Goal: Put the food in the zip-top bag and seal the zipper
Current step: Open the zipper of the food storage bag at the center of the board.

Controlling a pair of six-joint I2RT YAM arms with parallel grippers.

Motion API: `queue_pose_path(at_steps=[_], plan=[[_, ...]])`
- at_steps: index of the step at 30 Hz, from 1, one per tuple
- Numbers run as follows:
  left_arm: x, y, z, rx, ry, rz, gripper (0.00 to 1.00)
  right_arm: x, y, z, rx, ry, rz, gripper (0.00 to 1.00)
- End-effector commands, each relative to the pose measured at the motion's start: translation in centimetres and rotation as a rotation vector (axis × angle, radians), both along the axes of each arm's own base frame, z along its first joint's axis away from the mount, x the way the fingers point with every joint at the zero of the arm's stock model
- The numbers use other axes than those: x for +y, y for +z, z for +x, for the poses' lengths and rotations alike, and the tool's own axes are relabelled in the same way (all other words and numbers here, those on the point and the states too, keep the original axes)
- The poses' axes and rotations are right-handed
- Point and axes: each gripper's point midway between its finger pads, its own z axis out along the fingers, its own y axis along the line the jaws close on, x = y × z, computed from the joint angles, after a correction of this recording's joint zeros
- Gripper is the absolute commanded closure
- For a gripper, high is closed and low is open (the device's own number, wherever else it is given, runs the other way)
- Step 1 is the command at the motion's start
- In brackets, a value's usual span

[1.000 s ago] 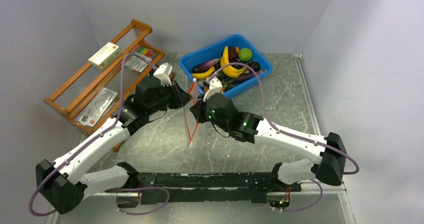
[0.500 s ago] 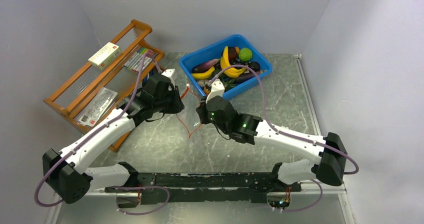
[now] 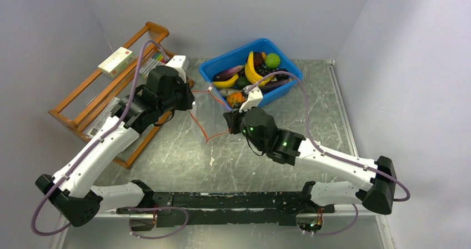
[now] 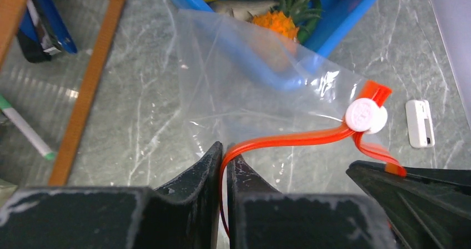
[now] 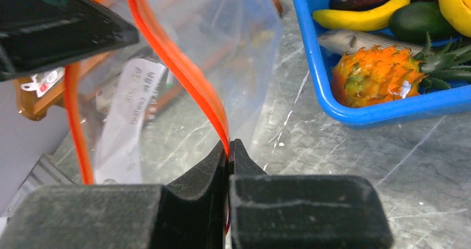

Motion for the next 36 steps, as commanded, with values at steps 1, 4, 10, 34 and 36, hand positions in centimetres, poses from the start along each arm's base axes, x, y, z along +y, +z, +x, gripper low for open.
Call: queue_pose_path(at_steps=[1,4,10,34,36], plan=[[2.3,1.8,-0.1,-0.052,0.052,0.078,0.93,-0.2,-1.6,1.3,0.013,-0.075,-0.029,1.00],[2.9,2.1,-0.5,-0.048,0.062,0.093,0.86,0.8,-2.2,1.2,0.025,-0.048,-0.007,1.00],[-1.6,1.7,-3.2,-0.010,-0.191,-0.061,0.54,3.6,-1.7,1.1,0.027,0.021,0.105,1.00],[-0.9,-5.2,-2.2,0.075,-0.125,0.018,0.44,4.9,-1.1,2.2,0.011,0.007,0.102,1.00],[0.7,-4.8,-1.6,0.059,-0.055,0.080,0.49,4.5,-1.1,2.4,0.005,-0.011,0.089,1.00]])
